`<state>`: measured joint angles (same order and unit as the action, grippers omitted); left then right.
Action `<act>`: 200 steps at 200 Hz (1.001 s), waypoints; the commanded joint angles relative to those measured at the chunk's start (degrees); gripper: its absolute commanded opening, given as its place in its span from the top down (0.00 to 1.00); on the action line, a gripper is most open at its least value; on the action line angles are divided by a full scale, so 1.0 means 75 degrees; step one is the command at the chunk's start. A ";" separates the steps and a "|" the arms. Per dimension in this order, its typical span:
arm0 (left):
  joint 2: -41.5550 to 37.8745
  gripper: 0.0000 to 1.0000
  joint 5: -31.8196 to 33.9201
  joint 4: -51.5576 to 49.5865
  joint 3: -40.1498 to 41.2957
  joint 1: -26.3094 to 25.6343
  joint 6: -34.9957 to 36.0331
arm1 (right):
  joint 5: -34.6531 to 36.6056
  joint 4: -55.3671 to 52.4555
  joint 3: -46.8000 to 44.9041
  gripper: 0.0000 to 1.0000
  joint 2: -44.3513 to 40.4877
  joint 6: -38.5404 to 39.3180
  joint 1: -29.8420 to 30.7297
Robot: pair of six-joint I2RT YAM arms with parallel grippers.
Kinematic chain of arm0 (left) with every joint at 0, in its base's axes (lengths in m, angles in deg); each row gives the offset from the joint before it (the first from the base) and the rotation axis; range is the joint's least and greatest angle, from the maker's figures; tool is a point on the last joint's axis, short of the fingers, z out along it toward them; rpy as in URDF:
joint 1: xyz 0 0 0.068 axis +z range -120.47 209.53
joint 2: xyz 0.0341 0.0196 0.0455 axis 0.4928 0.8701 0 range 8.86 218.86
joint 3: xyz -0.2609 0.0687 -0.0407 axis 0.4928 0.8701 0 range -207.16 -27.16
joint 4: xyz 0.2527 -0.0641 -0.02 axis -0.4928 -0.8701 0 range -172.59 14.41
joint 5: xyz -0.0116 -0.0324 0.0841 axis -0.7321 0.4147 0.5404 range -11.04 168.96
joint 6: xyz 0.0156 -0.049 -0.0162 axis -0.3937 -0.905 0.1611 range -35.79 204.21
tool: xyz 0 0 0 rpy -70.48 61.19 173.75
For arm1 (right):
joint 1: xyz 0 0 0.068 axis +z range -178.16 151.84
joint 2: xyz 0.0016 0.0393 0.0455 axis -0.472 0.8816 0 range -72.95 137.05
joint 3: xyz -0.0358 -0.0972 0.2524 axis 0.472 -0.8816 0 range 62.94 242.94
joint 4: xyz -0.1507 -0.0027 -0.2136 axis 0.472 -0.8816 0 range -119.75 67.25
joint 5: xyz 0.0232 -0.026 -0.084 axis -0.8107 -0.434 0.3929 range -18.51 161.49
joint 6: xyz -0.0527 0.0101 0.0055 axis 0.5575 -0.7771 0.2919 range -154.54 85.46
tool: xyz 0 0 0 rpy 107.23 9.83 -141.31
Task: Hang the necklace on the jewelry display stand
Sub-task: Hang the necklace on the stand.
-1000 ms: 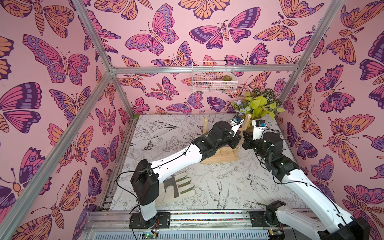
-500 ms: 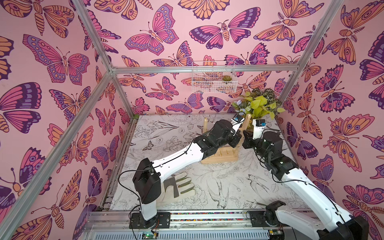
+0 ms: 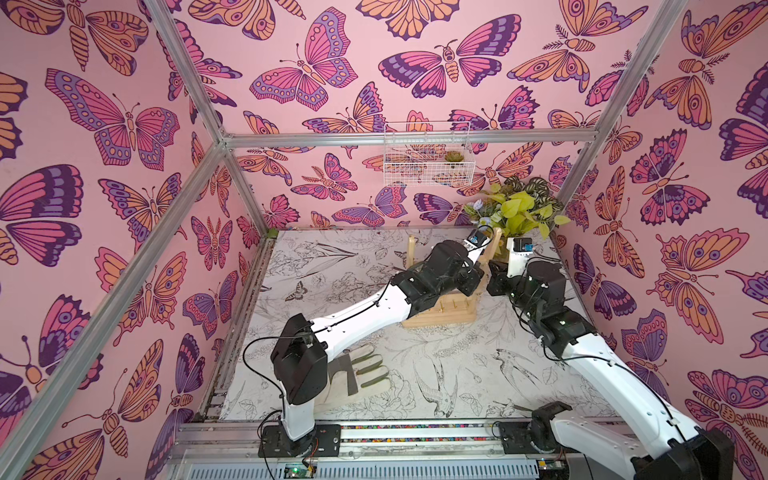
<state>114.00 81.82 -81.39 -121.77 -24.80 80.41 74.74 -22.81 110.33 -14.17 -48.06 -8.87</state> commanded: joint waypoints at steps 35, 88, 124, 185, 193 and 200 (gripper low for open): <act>0.0067 1.00 0.0055 -0.0210 -0.0148 0.0048 0.0108 | -0.0413 -0.0068 0.0017 1.00 0.0119 -0.0005 -0.0080; 0.0055 0.93 0.0003 -0.0227 -0.0112 0.0049 0.0096 | -0.0413 -0.0342 0.0029 0.84 -0.0064 0.0078 -0.0083; 0.0038 0.91 -0.0020 -0.0244 -0.0100 0.0050 0.0089 | -0.0350 -0.0549 0.0089 0.79 -0.0206 0.0180 -0.0076; -0.0226 0.82 -0.0172 -0.0220 -0.0054 0.0054 -0.0022 | -0.0339 -0.0672 0.0137 0.77 -0.0358 0.0182 -0.0083; -0.0297 0.81 -0.0212 -0.0219 -0.0054 0.0048 -0.0036 | -0.0351 -0.0733 0.0171 0.77 -0.0373 0.0167 -0.0081; -0.0359 0.80 -0.0248 -0.0214 -0.0036 0.0048 -0.0060 | -0.0371 -0.0793 0.0201 0.75 -0.0385 0.0153 -0.0083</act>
<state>113.89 81.33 -81.90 -121.81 -24.80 80.52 72.05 -26.98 110.33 -15.87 -47.58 -9.07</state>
